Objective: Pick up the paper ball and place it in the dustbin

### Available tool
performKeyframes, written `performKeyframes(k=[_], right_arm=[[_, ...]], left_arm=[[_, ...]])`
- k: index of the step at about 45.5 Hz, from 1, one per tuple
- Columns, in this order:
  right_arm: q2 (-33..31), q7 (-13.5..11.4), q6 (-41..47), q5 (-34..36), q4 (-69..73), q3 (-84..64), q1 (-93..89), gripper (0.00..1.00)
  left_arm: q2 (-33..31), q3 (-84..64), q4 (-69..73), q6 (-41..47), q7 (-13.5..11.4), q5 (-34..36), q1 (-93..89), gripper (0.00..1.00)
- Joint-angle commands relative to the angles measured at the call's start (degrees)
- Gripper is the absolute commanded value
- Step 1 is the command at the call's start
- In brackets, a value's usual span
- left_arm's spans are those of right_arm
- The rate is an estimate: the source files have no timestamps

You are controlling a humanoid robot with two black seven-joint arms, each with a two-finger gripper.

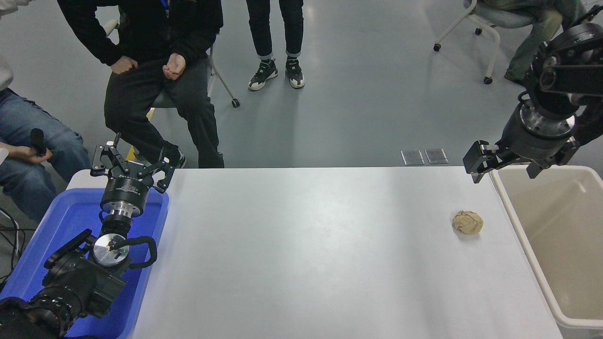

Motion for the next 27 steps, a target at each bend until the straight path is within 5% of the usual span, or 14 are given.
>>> performKeyframes(k=[1, 27], right_arm=[[0.05, 0.00, 0.00, -0.01, 0.01, 0.09, -0.15, 1.00], [0.23, 0.00, 0.00, -0.01, 0.01, 0.70, 0.55, 1.00]], left_arm=[[0.00, 0.09, 0.00, 0.17, 0.00, 0.17, -0.09, 0.99], [0.00, 0.09, 0.00, 0.00, 0.00, 0.09, 0.00, 0.99]])
